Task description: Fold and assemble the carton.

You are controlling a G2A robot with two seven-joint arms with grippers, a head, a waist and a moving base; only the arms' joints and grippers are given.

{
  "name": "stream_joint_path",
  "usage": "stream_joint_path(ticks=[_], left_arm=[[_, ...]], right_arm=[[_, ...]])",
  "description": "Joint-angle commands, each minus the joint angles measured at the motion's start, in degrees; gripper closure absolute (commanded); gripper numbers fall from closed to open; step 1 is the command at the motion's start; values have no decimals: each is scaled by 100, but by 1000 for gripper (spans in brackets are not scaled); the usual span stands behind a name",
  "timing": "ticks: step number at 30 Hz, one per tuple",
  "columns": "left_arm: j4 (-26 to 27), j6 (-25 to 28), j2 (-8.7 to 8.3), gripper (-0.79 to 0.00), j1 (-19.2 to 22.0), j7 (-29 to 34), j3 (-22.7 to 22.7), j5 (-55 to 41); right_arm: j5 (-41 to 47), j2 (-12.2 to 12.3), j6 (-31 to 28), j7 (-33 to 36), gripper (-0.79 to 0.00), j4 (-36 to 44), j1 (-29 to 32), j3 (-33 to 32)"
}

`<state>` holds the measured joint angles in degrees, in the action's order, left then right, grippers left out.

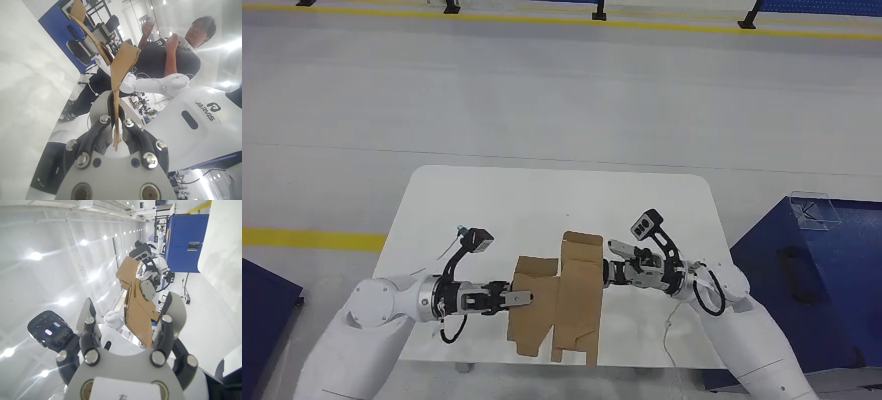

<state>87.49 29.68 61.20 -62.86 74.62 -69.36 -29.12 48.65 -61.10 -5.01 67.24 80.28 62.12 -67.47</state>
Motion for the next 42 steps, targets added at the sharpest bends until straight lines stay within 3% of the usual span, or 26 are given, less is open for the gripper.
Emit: stream_joint_path(ticks=[1, 6, 7, 8, 11, 13, 18, 20, 21, 24, 27, 30, 35, 42], left_arm=[[13, 48, -12, 0, -28, -50, 18, 50], [12, 58, -41, 0, -64, -60, 52, 32], [-14, 77, -47, -185, -65, -79, 40, 50], [-40, 90, -52, -785, -70, -93, 32, 58], [-237, -18, -81, -785, -37, -67, -54, 118], [-463, -564, -103, -785, 4, 66, -64, 14], [-463, -564, -103, -785, 4, 66, -64, 14], [-509, -541, -113, -785, -10, -303, -205, 79], [-435, -403, -124, -785, -42, -473, -308, 131], [82, 777, -155, -785, -291, -779, -666, 329], [1125, 1518, -215, -785, -666, -1519, -660, 1467], [1526, 2189, -280, -785, -980, -2190, -646, 2624], [1780, 2462, -317, -785, -1063, -2464, -359, 3361], [2121, 2430, -380, -785, -1022, -2432, 103, 3461]], right_arm=[[-152, -11, -83, -61, 0, -17, -24, 40], [-193, -40, -143, -101, 0, -1, -29, 97], [-230, -42, -186, -130, 0, 16, -30, 86], [-271, -41, -229, -159, 0, 39, -22, 67], [-355, -25, -299, -219, 0, 134, 42, -35], [-352, -18, -270, -141, 0, 199, 57, -58], [-439, -18, -259, -272, 0, 241, 87, -56], [-526, -18, -356, -457, 0, 371, 163, -93], [-513, -16, -372, -497, 0, 404, 200, -122], [-424, -11, -397, -557, 0, 441, 261, -232], [-405, -8, -383, -576, 0, 451, 279, -296], [-405, -13, -355, -607, 0, 466, 276, -316], [-442, -26, -335, -643, 0, 508, 267, -306], [-431, -48, -350, -724, 0, 502, 264, -316]])
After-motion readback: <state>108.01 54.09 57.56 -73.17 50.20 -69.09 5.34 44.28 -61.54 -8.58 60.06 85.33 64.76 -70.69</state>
